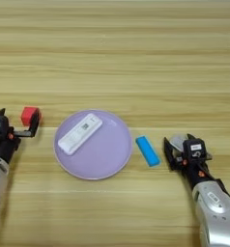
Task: Move the objects on the table
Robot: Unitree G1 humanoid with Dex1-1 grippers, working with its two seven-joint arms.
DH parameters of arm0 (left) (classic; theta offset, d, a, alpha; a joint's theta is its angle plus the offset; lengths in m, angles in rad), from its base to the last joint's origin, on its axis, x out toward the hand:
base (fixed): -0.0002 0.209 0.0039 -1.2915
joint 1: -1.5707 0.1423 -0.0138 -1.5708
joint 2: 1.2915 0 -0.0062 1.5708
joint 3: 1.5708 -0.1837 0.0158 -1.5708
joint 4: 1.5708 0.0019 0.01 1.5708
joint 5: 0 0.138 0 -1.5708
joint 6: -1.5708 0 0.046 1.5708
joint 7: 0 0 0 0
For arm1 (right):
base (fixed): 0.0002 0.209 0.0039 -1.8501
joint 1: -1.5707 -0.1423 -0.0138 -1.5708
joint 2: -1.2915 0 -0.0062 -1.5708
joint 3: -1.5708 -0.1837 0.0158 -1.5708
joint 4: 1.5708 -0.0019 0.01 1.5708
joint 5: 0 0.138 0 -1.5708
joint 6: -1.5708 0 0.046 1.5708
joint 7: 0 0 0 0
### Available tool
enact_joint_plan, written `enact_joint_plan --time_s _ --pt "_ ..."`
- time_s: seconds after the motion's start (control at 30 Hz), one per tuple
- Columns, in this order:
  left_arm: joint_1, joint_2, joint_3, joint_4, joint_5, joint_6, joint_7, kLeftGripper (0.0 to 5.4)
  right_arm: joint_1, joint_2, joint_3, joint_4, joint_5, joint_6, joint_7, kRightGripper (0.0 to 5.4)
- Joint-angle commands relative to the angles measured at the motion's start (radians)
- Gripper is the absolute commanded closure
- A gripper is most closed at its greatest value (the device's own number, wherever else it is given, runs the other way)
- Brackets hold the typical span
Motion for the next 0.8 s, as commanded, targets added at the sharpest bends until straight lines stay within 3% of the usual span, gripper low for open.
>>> enact_joint_plan --time_s 0.03,0.47,0.8 --pt "0.001 0.003 -0.001 0.005 0.0 0.015 -0.006 0.0 0.017 -0.001 0.012 0.021 -0.013 0.03 -0.003 2.25" --pt "0.004 0.002 -0.002 0.002 0.001 0.015 -0.003 0.0 0.024 0.001 0.008 -0.003 -0.007 0.026 -0.007 2.26" --pt "0.001 0.003 0.0 0.011 0.001 0.012 -0.006 0.0 0.044 0.009 0.024 -0.113 -0.009 0.051 -0.023 2.26"
